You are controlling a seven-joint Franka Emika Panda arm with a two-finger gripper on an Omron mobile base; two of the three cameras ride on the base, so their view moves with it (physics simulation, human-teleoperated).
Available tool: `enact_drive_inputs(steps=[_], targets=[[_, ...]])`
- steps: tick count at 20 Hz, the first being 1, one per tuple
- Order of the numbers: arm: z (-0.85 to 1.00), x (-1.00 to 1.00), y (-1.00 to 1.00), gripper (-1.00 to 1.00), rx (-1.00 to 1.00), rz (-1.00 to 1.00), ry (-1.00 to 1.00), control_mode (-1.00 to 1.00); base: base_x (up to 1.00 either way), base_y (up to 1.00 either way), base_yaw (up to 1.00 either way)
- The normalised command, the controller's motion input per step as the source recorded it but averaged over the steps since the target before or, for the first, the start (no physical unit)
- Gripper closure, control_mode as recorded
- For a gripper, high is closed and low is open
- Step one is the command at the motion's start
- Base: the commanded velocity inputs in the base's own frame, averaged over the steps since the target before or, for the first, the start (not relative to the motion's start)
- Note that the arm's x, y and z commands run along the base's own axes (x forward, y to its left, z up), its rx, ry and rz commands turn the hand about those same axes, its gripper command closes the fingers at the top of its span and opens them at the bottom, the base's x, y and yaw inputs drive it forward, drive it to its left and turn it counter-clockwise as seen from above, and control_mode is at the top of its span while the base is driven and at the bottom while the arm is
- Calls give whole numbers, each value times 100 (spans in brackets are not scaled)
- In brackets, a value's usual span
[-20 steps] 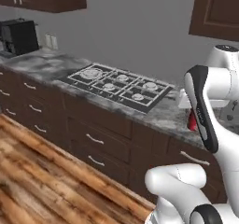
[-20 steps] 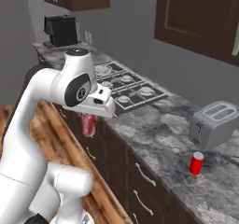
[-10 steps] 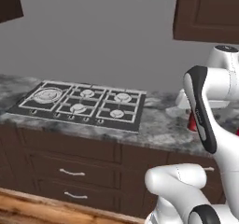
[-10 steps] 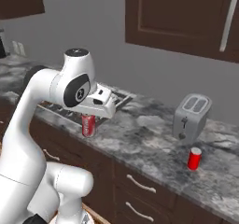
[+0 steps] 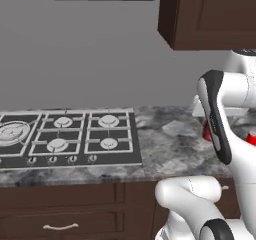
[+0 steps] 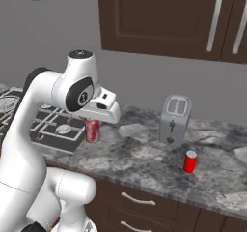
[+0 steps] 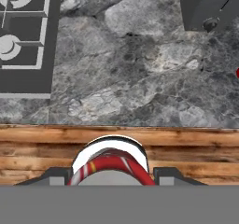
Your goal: Four empty soda cans are scattered around the kitchen. Gather all the cans and cluster them next to the stove for recycling.
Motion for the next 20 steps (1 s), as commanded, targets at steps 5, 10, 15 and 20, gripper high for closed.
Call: enact_drive_inputs(steps=[5, 10, 15, 20], targets=[[0, 0, 0, 100, 0, 0, 0, 100, 41, 30, -32], [0, 0, 0, 100, 0, 0, 0, 100, 1, 46, -12], [0, 0, 0, 100, 0, 0, 0, 100, 22, 17, -19], [0, 0, 0, 100, 0, 0, 0, 100, 32, 20, -21]])
